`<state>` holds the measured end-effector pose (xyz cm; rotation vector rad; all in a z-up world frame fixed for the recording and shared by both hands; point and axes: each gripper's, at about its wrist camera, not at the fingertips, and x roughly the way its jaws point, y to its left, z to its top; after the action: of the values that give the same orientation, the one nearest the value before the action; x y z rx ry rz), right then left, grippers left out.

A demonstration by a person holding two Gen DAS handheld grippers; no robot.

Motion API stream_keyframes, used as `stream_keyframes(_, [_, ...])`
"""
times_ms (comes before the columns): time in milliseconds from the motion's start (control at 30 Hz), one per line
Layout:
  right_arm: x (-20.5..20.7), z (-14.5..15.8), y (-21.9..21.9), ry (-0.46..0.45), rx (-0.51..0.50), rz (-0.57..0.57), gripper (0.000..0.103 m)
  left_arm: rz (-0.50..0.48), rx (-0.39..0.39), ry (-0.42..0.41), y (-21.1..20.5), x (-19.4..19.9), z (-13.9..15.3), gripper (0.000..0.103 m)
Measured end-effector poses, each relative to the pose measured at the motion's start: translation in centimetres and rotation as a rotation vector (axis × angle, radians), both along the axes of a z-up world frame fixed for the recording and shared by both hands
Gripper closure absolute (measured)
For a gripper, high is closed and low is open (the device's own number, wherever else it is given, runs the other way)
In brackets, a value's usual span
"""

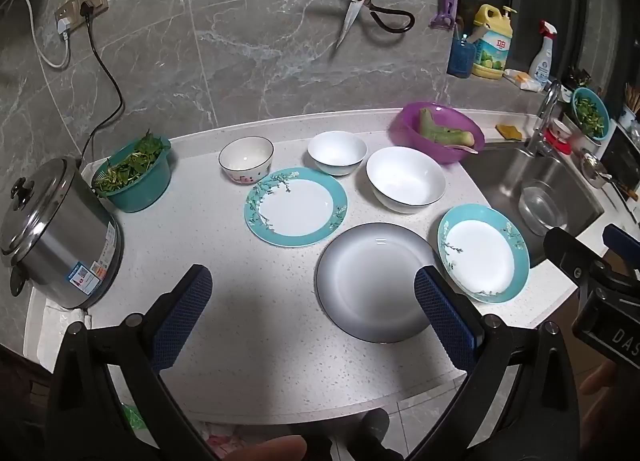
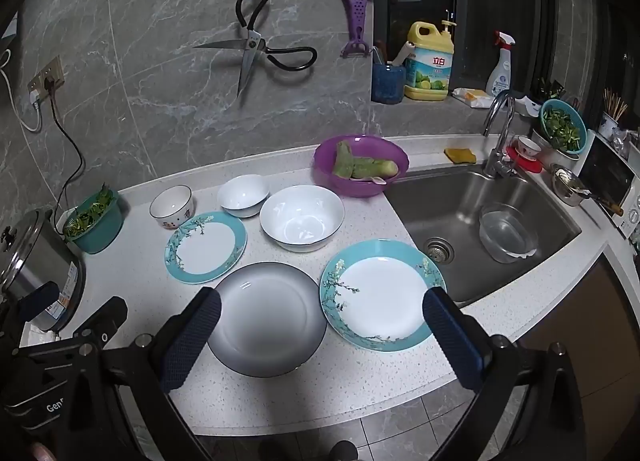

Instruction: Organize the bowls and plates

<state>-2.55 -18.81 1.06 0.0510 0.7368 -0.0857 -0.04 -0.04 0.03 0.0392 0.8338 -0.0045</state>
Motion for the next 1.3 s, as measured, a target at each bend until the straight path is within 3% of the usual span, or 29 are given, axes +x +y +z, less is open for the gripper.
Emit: stream_keyframes(1300, [1.4, -0.4, -0.1, 0.027, 0.001, 0.002, 0.000, 0.006, -0.001, 0.020, -0.1, 1.9, -0.6, 0.000])
